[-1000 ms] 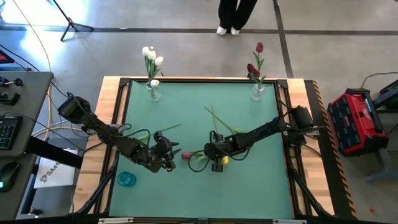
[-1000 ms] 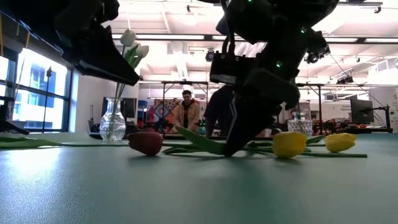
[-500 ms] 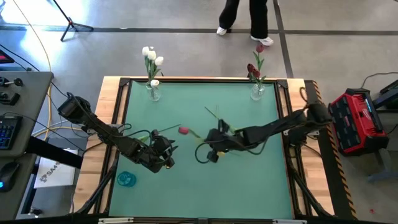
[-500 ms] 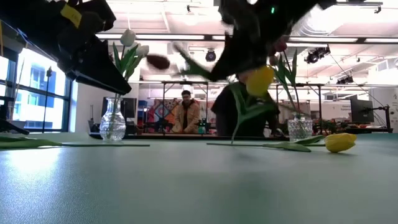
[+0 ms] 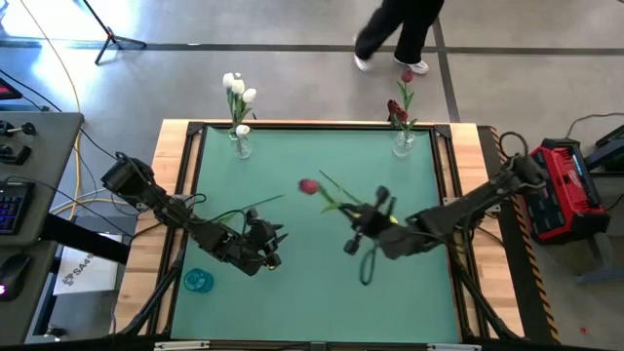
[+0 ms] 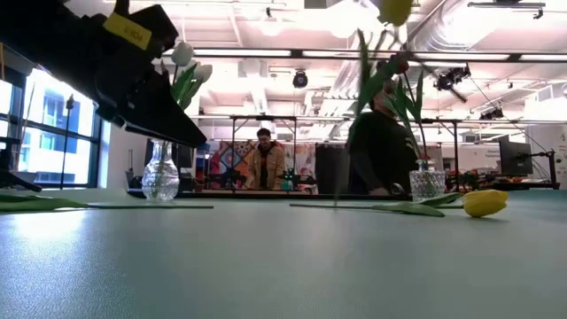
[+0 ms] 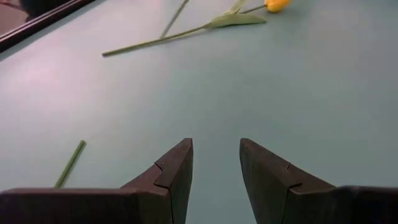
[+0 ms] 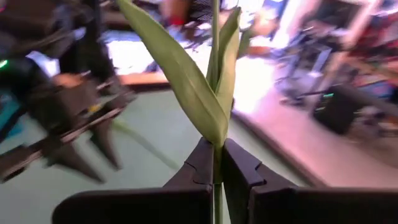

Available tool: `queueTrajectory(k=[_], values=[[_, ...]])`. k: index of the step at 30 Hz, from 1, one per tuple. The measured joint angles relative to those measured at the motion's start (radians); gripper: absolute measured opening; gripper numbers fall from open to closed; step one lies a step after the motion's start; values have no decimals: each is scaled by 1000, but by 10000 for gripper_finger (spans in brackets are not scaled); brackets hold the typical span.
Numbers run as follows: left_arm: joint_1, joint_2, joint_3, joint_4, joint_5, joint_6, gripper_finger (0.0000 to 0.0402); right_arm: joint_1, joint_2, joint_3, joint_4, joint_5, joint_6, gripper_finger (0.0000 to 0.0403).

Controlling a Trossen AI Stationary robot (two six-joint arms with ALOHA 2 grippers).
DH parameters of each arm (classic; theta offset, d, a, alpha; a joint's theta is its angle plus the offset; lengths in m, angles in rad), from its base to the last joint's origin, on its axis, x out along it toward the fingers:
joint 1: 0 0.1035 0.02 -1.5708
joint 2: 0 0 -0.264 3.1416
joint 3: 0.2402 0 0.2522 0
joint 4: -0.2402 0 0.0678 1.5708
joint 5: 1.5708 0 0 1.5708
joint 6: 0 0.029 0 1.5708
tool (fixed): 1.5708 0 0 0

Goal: Sort flowers into vase by color
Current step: Put the red flower into the right transparent vase

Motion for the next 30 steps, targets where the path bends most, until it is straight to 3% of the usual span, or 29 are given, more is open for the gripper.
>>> queueTrajectory(k=[6,12,18,24,27,30], values=[[13,1,0,9,11,1,122,83,-147,-149,-1,303,98,0],[20,1,0,17,13,10,122,135,-310,-376,-3,529,270,0],[55,1,0,27,34,31,122,135,-481,-537,-27,537,360,0],[96,1,0,36,47,56,122,78,-605,-577,-37,531,295,0],[136,1,0,75,47,108,122,62,-634,-576,-21,453,239,0],[195,1,0,224,99,257,122,40,-644,-576,24,254,138,0]])
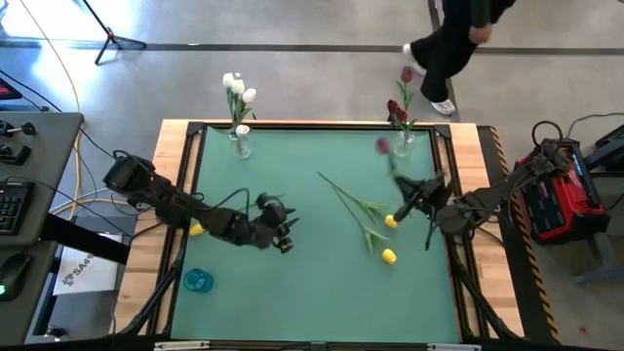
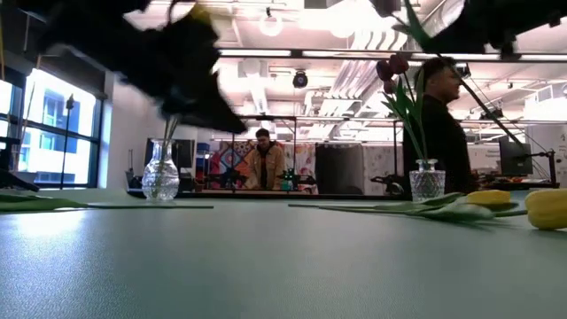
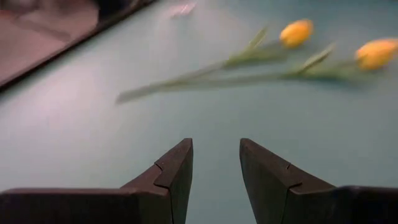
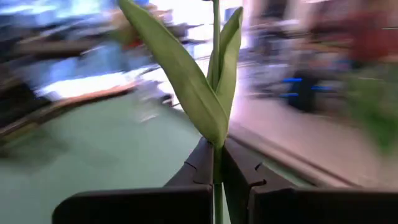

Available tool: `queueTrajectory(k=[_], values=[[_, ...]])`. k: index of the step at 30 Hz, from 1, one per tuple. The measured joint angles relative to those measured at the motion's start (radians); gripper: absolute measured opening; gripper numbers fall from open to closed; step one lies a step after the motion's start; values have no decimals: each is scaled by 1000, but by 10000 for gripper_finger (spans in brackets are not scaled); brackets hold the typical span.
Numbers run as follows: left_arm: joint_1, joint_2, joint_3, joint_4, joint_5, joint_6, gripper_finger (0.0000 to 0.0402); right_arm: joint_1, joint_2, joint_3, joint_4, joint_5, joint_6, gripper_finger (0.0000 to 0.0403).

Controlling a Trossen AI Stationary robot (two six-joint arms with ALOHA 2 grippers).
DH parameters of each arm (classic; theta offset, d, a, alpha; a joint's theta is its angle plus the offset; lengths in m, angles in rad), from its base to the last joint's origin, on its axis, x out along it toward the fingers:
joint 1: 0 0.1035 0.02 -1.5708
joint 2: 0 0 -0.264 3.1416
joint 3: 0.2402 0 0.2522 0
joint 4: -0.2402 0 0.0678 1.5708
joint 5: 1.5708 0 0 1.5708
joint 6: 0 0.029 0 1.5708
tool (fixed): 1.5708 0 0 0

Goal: Sort flowers into vase by color
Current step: Put the red flower into the right transparent vase

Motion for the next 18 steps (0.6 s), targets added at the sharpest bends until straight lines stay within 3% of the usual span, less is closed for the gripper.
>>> queueTrajectory(k=[3,6,12,15,18], values=[[63,0,0,228,157,197,122,-29,5,0,61,-292,-105,0],[110,0,0,450,359,309,122,-41,26,0,169,-457,-149,0],[145,0,1,635,597,403,122,-51,63,0,429,-855,-299,0],[139,3,10,712,669,460,122,-73,94,1,507,-970,-305,0],[123,33,59,751,721,498,122,-94,146,1,610,-1007,-333,0]])
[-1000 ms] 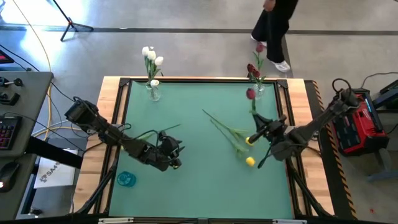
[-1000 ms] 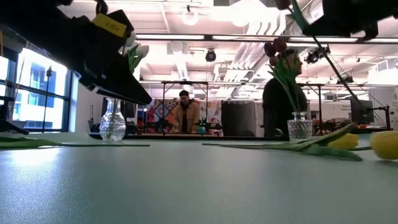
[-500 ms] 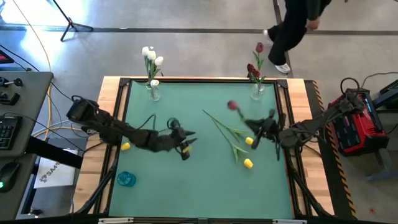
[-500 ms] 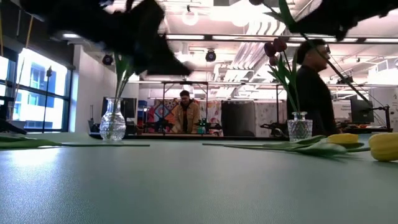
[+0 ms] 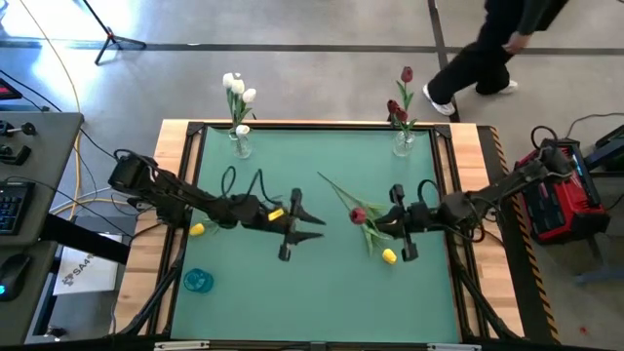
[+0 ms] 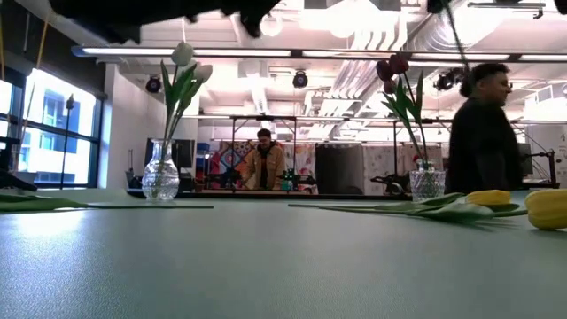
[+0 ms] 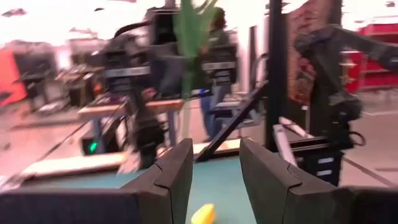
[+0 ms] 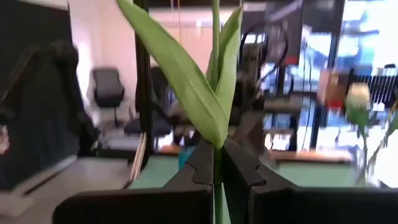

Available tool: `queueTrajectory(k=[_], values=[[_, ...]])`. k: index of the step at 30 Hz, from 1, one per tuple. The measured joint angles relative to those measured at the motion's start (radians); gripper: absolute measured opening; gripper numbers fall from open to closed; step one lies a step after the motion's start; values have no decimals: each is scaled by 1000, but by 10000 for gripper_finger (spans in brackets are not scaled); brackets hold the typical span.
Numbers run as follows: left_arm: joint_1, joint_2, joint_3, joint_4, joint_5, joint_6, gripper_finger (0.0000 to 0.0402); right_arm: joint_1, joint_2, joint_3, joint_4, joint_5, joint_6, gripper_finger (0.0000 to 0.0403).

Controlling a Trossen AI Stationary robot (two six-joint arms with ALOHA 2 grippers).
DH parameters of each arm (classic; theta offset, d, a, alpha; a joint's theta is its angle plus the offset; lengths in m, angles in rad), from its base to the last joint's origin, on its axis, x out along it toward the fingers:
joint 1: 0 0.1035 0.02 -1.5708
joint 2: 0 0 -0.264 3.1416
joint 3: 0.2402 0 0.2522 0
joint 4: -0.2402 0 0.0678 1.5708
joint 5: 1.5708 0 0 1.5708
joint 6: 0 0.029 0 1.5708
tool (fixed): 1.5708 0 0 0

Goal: Sort flowers into vase by color
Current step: Put the red flower into the right transparent vase

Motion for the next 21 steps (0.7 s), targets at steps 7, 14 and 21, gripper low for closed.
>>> queueTrajectory(k=[7,14,21], values=[[-13,193,180,-7,34,73,122,-52,132,0,295,-6,-113,0],[9,289,291,-4,-9,75,145,-81,196,0,326,-50,-83,0],[16,290,295,-2,-90,76,192,-65,203,0,365,-99,-81,0]])
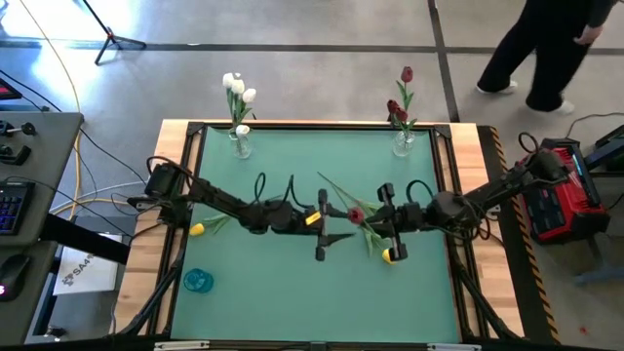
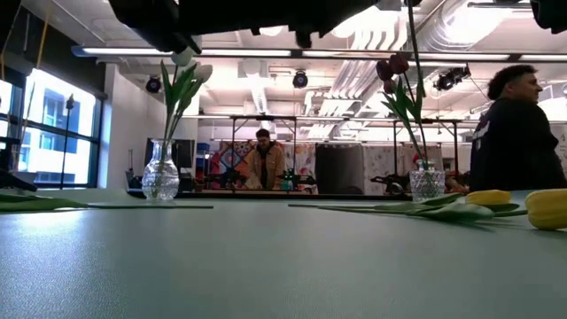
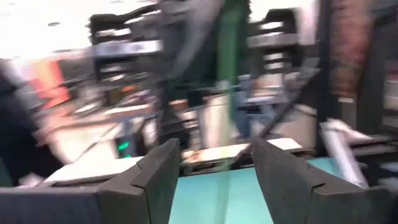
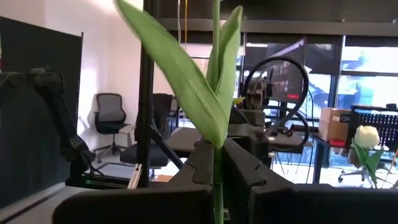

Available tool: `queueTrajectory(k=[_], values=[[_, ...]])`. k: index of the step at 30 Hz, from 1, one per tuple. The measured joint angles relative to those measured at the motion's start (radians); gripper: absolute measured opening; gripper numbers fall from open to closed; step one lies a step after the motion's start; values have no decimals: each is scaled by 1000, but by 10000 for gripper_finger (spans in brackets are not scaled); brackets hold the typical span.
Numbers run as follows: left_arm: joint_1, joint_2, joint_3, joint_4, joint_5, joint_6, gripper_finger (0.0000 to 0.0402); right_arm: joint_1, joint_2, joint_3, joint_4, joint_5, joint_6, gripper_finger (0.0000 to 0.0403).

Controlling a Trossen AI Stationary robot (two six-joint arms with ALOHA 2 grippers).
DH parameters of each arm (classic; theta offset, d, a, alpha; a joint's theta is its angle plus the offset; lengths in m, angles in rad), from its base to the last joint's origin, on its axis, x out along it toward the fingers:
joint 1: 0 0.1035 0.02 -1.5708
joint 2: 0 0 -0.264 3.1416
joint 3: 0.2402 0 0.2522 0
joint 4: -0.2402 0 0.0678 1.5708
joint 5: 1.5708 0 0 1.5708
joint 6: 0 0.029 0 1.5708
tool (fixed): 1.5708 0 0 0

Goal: Sort flowers into vase by color
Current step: Put the red flower into the right transparent vase

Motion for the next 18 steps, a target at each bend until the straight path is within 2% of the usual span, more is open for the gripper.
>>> queueTrajectory(k=[3,4,8,18], values=[[7,0,13,-3,172,8,199,1,0,0,12,4,-12,0],[8,0,20,-2,185,1,199,1,0,0,16,4,-12,0],[19,0,49,-4,126,-31,199,1,0,0,50,-16,-13,0],[45,-1,102,-99,156,-63,199,0,0,0,59,-52,-12,0]])
